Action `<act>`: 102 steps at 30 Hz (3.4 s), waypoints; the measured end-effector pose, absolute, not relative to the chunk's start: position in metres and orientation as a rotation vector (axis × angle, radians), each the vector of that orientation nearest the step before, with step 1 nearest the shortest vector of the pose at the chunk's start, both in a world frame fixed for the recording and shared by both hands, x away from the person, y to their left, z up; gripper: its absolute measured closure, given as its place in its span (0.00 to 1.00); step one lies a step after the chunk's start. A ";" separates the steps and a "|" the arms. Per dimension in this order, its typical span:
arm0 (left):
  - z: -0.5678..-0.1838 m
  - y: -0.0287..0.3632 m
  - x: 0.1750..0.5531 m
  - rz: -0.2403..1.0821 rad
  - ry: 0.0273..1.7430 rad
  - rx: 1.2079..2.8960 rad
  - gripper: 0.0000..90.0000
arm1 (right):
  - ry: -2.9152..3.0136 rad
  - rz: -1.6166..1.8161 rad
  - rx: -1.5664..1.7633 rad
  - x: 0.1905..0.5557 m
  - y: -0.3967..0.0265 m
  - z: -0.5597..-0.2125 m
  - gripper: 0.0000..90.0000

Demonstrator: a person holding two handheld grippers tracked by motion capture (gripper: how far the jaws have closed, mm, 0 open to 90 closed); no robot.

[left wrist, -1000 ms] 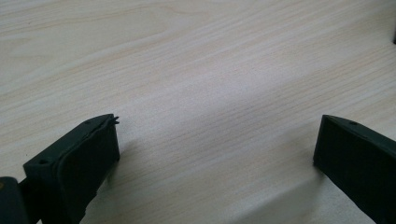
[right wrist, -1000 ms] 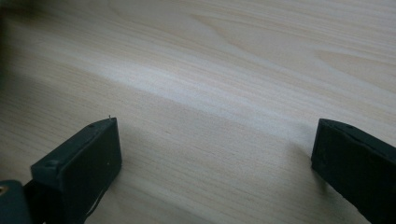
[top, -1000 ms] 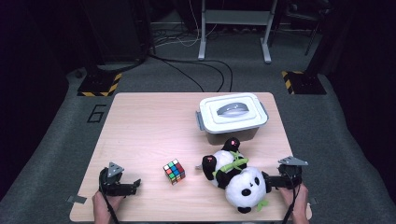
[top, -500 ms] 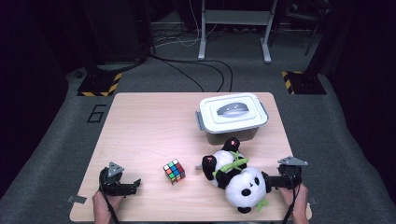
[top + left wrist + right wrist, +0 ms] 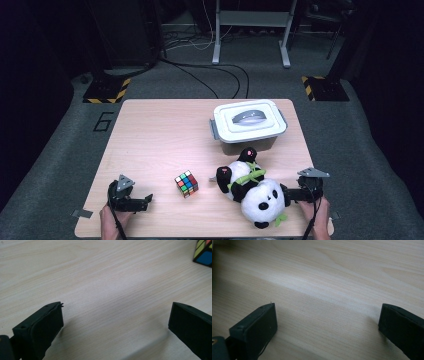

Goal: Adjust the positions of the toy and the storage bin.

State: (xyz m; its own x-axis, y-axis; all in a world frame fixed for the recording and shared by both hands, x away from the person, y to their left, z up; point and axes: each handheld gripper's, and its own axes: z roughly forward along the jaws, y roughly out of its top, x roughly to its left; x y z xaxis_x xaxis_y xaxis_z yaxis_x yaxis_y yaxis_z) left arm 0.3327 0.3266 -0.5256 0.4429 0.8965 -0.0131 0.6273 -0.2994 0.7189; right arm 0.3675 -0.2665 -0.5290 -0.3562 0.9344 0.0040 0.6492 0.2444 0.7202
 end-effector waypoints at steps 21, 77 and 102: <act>-0.488 0.300 0.333 0.456 1.074 2.041 0.00 | 2.093 0.899 1.439 0.367 -0.266 -0.529 0.02; -0.505 0.199 0.365 0.378 0.879 2.153 0.37 | 2.093 0.902 1.440 0.367 -0.266 -0.529 0.03; -0.492 0.219 0.352 0.440 0.920 2.116 0.38 | 2.093 0.901 1.438 0.367 -0.266 -0.529 0.03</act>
